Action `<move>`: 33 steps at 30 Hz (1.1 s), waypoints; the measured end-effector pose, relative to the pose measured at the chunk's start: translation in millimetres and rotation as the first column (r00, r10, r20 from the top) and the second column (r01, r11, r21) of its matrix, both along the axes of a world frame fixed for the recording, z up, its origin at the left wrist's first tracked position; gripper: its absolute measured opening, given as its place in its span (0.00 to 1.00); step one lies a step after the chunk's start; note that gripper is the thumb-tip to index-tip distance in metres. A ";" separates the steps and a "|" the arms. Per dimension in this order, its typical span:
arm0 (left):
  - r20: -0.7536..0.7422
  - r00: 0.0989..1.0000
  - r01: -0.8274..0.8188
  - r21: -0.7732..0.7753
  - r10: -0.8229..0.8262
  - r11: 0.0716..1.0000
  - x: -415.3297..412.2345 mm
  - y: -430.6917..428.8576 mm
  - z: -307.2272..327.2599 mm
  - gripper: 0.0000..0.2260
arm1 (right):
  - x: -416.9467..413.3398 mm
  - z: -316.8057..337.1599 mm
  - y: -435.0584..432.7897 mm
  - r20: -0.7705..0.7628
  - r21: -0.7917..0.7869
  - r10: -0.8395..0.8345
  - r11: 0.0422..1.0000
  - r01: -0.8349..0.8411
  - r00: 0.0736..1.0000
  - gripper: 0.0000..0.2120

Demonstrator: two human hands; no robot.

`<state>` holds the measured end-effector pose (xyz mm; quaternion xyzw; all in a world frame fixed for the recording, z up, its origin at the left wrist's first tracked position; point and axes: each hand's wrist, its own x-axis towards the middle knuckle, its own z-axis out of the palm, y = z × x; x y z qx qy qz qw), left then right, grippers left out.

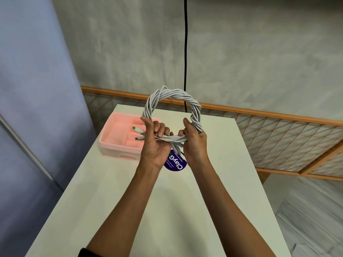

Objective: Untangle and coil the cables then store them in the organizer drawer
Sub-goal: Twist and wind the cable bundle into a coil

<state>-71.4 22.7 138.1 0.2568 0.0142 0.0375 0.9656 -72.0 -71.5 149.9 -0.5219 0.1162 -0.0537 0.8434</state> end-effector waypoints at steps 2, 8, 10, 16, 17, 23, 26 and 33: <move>-0.026 0.999 -0.046 0.018 0.047 0.999 -0.2 -4.2 -0.3 0.16 | 0.5 -10.1 0.4 -0.067 -0.143 -0.071 0.988 0.061 0.995 0.07; -0.077 0.986 -0.141 0.079 0.147 0.987 9.4 -6.2 -13.0 0.12 | 4.5 -31.3 6.8 -0.474 0.187 0.242 0.967 -0.172 0.846 0.27; -0.066 0.988 -0.132 0.094 0.139 0.987 8.1 -11.6 -18.1 0.12 | 7.6 -29.2 7.7 -0.399 0.254 0.270 0.951 -0.177 0.876 0.23; -0.093 0.994 -0.048 0.089 0.056 0.995 0.7 -29.3 -23.9 0.18 | 24.2 -20.7 2.6 -0.182 0.370 0.069 0.929 0.003 0.981 0.07; -0.118 0.991 -0.051 0.073 0.060 0.996 2.0 -30.2 -21.7 0.17 | 22.1 -20.2 1.1 -0.143 0.370 0.059 0.929 -0.002 0.988 0.03; -0.331 0.943 0.011 -0.043 -0.025 0.999 6.2 -24.4 -16.0 0.14 | 15.7 -13.4 -8.7 -0.003 0.426 0.016 0.905 -0.013 1.000 0.05; -0.367 0.928 0.042 -0.081 -0.069 0.996 6.3 -14.9 -18.8 0.11 | 15.6 -12.3 -10.9 -0.045 0.398 0.019 0.917 0.001 0.999 0.06; -0.416 0.907 0.025 -0.086 -0.059 0.996 8.0 -7.7 -26.3 0.23 | 14.3 -19.7 -8.1 -0.076 0.377 0.107 0.924 -0.071 0.991 0.10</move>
